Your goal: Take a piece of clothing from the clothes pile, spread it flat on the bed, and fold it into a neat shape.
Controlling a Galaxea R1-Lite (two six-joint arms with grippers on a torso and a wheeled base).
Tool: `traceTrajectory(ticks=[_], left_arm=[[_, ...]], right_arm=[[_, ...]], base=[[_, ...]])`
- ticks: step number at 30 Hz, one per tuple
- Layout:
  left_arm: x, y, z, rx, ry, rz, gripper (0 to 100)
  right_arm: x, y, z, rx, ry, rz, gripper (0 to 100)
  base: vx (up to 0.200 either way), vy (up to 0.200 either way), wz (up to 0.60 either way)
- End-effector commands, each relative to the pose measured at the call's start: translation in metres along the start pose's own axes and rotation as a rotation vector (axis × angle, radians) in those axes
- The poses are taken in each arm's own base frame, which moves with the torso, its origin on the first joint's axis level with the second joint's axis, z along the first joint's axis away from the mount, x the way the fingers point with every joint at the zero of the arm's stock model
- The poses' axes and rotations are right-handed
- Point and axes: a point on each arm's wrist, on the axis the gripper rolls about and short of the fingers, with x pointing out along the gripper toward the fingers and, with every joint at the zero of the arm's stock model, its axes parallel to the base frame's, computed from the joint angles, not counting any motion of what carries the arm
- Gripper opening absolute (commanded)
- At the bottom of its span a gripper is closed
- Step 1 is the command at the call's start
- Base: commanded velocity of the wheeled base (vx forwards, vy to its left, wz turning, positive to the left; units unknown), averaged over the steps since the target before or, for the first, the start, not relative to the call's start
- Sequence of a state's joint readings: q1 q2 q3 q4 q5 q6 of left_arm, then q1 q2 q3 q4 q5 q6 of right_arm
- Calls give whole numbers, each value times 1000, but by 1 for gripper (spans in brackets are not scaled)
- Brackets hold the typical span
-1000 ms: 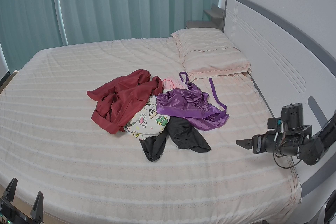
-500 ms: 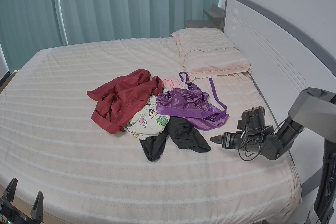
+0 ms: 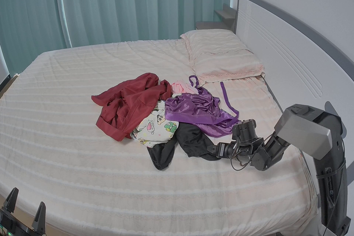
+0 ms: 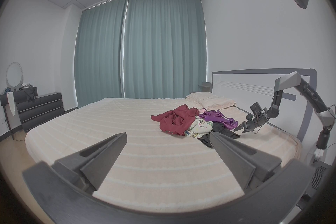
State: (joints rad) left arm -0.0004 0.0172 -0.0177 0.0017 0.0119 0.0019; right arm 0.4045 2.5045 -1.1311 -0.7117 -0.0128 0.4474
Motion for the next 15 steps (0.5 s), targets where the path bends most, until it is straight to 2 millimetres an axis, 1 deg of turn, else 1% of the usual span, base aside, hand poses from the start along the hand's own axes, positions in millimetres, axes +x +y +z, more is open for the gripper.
traceTrajectory(ticks=[1, 4, 8, 10, 13, 14, 15], left_arm=[[0, 0, -4, 0, 0, 1, 100], [0, 0, -4, 0, 0, 1, 100], [0, 0, -4, 0, 0, 1, 100], [0, 0, -4, 0, 0, 1, 100], [0, 0, -4, 1, 0, 1, 100], [0, 0, -4, 0, 0, 1, 100], [0, 0, -4, 0, 0, 1, 100]], right_arm=[[25, 18, -18, -33, 14, 17, 100], [29, 28, -17, -42, 7, 27, 100], [32, 33, -17, -49, 9, 34, 100], [35, 40, -16, -54, -2, 47, 100], [40, 46, -13, -59, -17, 48, 100], [40, 47, -13, -61, -13, 46, 0], [41, 47, -14, -60, -12, 45, 0]], base=[[0, 0, 0], [0, 0, 0], [0, 0, 0], [0, 0, 0], [0, 0, 0], [0, 0, 0], [0, 0, 0]])
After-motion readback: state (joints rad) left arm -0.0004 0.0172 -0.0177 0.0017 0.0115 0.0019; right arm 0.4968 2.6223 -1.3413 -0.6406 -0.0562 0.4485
